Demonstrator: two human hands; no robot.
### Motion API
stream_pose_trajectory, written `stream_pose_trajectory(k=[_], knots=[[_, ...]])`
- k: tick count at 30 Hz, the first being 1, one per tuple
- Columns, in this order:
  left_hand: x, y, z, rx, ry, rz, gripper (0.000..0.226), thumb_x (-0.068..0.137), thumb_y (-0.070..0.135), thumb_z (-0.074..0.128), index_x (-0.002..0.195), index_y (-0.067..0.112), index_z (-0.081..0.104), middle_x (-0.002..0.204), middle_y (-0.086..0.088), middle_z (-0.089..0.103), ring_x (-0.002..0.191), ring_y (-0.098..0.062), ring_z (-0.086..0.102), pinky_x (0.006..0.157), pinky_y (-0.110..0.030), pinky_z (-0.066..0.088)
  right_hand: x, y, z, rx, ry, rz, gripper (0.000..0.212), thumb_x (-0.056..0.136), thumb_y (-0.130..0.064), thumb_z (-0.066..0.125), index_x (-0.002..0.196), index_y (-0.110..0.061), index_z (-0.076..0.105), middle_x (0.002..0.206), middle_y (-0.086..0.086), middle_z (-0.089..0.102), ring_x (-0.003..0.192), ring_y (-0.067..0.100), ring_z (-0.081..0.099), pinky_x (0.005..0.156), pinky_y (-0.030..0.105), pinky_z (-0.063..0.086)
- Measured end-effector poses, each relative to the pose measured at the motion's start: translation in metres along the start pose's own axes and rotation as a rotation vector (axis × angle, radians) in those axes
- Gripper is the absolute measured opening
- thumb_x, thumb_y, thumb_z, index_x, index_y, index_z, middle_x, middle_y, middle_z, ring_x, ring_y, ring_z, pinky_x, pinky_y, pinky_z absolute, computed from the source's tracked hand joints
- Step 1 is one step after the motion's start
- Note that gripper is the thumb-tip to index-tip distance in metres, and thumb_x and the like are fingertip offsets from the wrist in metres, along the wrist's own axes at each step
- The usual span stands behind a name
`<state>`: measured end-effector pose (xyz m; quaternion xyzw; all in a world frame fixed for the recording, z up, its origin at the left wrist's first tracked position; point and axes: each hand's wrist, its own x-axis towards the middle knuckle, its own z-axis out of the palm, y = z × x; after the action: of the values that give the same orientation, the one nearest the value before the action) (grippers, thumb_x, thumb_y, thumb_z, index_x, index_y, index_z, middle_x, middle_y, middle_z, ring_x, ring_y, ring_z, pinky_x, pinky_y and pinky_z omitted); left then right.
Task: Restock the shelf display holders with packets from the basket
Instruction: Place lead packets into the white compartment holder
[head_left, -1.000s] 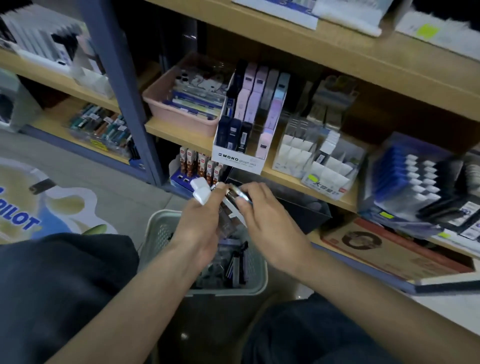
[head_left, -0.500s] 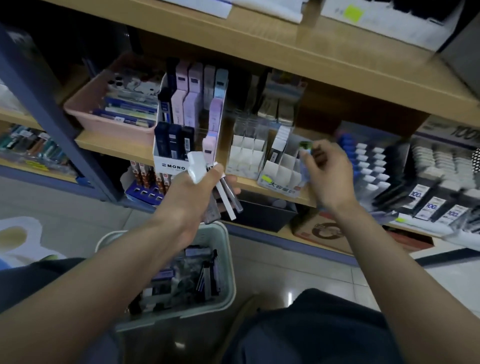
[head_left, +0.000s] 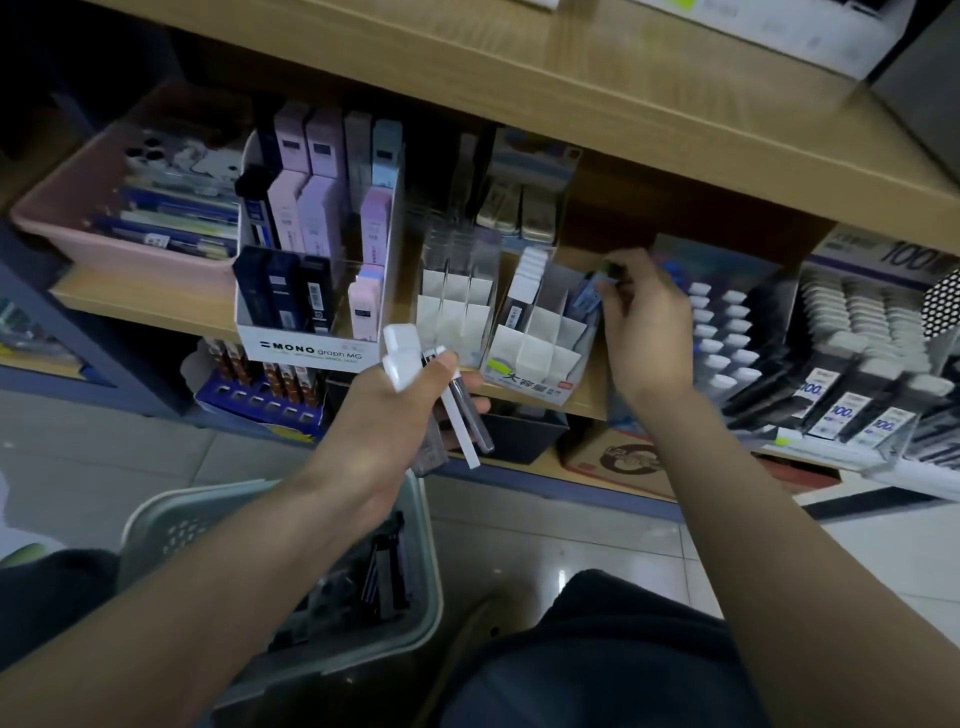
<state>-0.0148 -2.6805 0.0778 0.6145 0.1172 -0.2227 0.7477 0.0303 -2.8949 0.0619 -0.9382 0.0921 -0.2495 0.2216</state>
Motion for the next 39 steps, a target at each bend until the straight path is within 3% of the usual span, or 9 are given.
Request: stream_pose_trajectory(k=[7, 10, 14, 19, 24, 28, 31, 34, 39], knots=[[0.006, 0.0, 0.007, -0.027, 0.0, -0.023, 0.016, 0.095, 0.022, 0.05, 0.099, 0.013, 0.062, 0.094, -0.004, 0.074, 0.086, -0.019, 0.071, 0.087, -0.044, 0.053, 0.018, 0.003, 0.007, -0.199, -0.137, 0.04, 0.029, 0.097, -0.006, 0.042, 0.12, -0.008, 0.06, 0.121, 0.015, 0.052, 0.1, 0.034, 0.056, 0.082, 0.037, 0.047], [0.007, 0.001, 0.007, -0.034, 0.004, -0.028, 0.017, 0.095, 0.023, 0.049, 0.099, 0.012, 0.061, 0.094, -0.003, 0.074, 0.085, -0.018, 0.071, 0.087, -0.043, 0.054, 0.022, 0.003, 0.011, -0.166, -0.124, 0.082, 0.031, 0.093, 0.001, 0.046, 0.118, -0.007, 0.062, 0.124, 0.011, 0.05, 0.104, 0.028, 0.056, 0.084, 0.033, 0.048], [0.006, 0.003, 0.007, -0.016, 0.011, -0.032, 0.017, 0.095, 0.024, 0.049, 0.095, 0.013, 0.062, 0.092, -0.001, 0.074, 0.086, -0.017, 0.07, 0.089, -0.043, 0.052, 0.025, 0.002, 0.014, -0.141, -0.085, 0.138, 0.017, 0.09, -0.008, 0.054, 0.106, -0.008, 0.061, 0.116, 0.01, 0.053, 0.095, 0.031, 0.06, 0.078, 0.046, 0.051], [0.005, 0.008, 0.002, -0.014, 0.012, -0.028, 0.019, 0.095, 0.026, 0.049, 0.094, 0.013, 0.063, 0.093, 0.0, 0.074, 0.086, -0.015, 0.07, 0.087, -0.041, 0.053, 0.02, -0.008, 0.014, -0.29, -0.058, 0.069, 0.028, 0.087, -0.007, 0.054, 0.114, -0.01, 0.057, 0.12, 0.013, 0.05, 0.11, 0.031, 0.048, 0.077, 0.04, 0.045], [0.004, 0.013, -0.007, -0.025, 0.054, -0.023, 0.019, 0.094, 0.029, 0.052, 0.095, 0.015, 0.064, 0.097, -0.003, 0.073, 0.091, -0.018, 0.07, 0.091, -0.046, 0.051, 0.006, -0.048, 0.008, -0.047, -0.053, -0.002, 0.026, 0.087, -0.005, 0.052, 0.112, -0.011, 0.057, 0.116, 0.011, 0.051, 0.102, 0.028, 0.054, 0.083, 0.043, 0.047], [0.004, 0.017, -0.012, -0.051, 0.108, 0.004, 0.018, 0.093, 0.03, 0.054, 0.086, 0.02, 0.067, 0.091, -0.003, 0.074, 0.095, -0.026, 0.067, 0.092, -0.05, 0.049, -0.022, -0.086, 0.002, 0.294, -0.411, 0.062, 0.013, 0.097, -0.02, 0.048, 0.098, -0.017, 0.061, 0.085, -0.01, 0.058, 0.078, 0.009, 0.059, 0.075, 0.031, 0.051], [0.003, 0.019, -0.018, -0.064, 0.143, 0.015, 0.022, 0.092, 0.032, 0.055, 0.098, 0.014, 0.065, 0.097, -0.013, 0.071, 0.09, -0.028, 0.067, 0.079, -0.041, 0.054, -0.038, -0.102, 0.001, 0.446, -0.732, 0.153, 0.021, 0.093, -0.033, 0.054, 0.106, -0.018, 0.06, 0.091, -0.008, 0.06, 0.08, 0.008, 0.059, 0.08, 0.03, 0.052], [0.002, 0.02, -0.025, -0.061, 0.143, 0.059, 0.025, 0.091, 0.029, 0.056, 0.109, 0.013, 0.064, 0.095, -0.011, 0.071, 0.082, -0.021, 0.069, 0.069, -0.032, 0.056, -0.042, -0.111, -0.001, 0.548, -0.79, 0.132, 0.028, 0.086, -0.029, 0.066, 0.112, -0.021, 0.058, 0.093, -0.013, 0.057, 0.066, -0.002, 0.057, 0.072, 0.019, 0.052], [-0.001, 0.021, -0.037, -0.007, 0.135, 0.095, 0.018, 0.091, 0.028, 0.057, 0.098, 0.015, 0.067, 0.09, -0.01, 0.073, 0.074, -0.02, 0.07, 0.061, -0.028, 0.058, -0.043, -0.12, -0.006, 0.618, -0.857, 0.124, 0.032, 0.086, -0.02, 0.066, 0.117, -0.021, 0.057, 0.097, -0.009, 0.057, 0.059, 0.001, 0.06, 0.068, 0.023, 0.056]])
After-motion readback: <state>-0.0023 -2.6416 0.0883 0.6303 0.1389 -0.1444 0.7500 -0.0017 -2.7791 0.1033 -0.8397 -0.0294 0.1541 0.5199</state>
